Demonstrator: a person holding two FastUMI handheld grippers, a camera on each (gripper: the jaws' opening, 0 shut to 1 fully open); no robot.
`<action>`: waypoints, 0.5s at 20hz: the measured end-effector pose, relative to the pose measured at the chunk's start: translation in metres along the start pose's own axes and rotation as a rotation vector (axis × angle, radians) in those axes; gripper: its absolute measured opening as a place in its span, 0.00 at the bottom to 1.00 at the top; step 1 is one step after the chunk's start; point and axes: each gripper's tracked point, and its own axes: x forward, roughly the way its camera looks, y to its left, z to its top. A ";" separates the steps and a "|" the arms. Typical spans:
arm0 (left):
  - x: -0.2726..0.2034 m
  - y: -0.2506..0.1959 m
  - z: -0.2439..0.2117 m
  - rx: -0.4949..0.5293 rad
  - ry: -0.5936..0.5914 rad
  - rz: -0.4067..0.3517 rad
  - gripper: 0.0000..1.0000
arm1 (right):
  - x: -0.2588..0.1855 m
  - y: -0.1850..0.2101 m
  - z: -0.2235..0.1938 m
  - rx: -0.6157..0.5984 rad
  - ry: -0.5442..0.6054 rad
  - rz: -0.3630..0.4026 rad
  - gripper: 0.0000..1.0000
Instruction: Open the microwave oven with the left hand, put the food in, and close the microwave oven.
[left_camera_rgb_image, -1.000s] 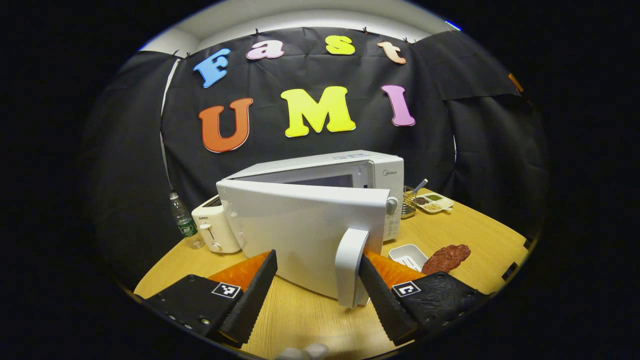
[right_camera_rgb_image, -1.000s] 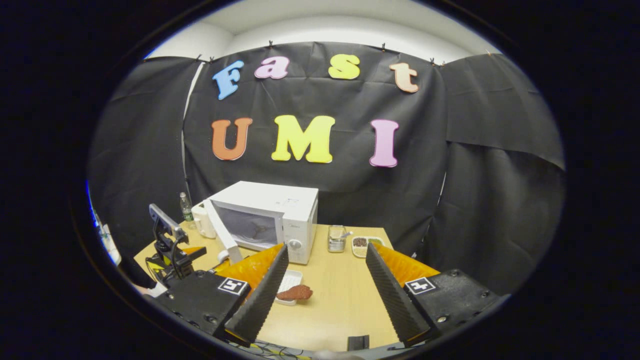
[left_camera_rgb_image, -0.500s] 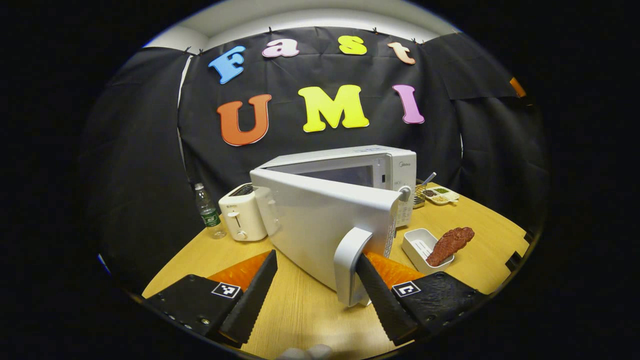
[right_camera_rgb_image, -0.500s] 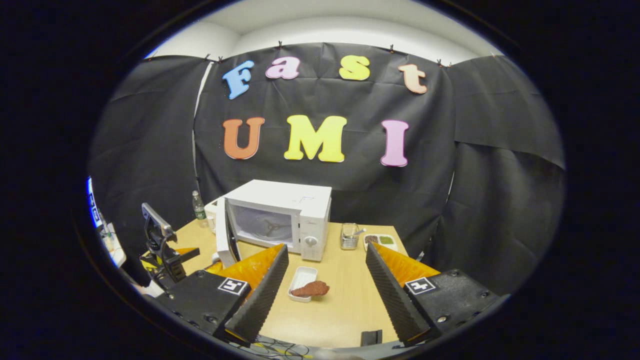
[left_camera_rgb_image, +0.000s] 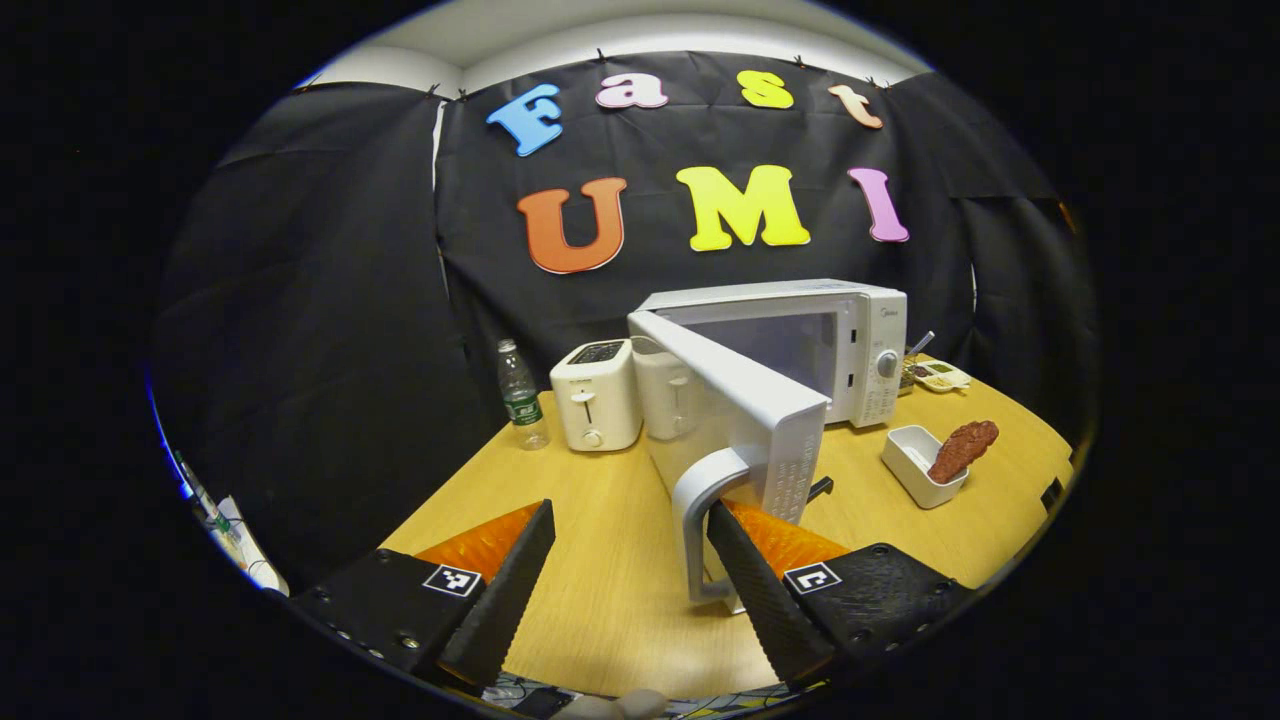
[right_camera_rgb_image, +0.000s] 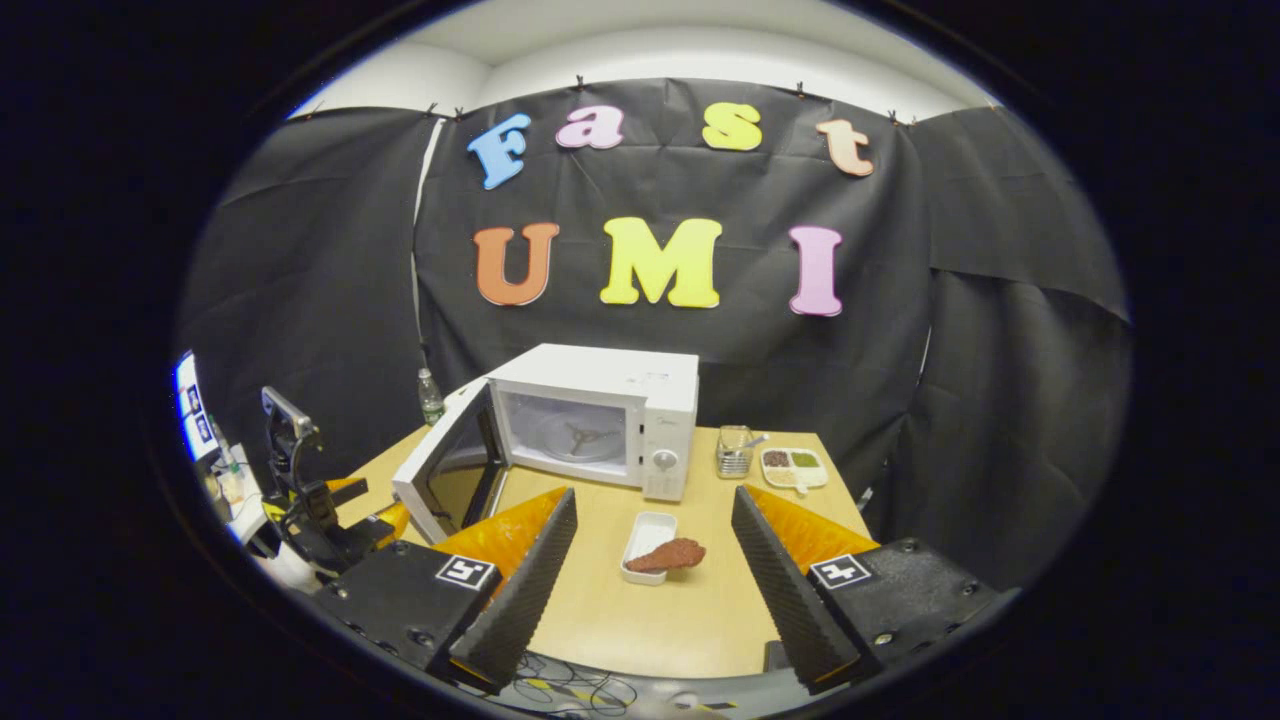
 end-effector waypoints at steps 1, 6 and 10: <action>-0.003 0.012 -0.001 -0.003 -0.005 0.019 0.94 | -0.002 0.004 -0.001 0.000 0.000 0.007 0.99; -0.016 0.075 -0.009 -0.027 0.017 0.116 0.94 | -0.001 0.021 -0.012 0.005 0.007 0.038 0.99; -0.036 0.097 -0.012 -0.023 0.028 0.155 0.94 | 0.009 0.017 -0.023 0.029 0.005 0.032 0.91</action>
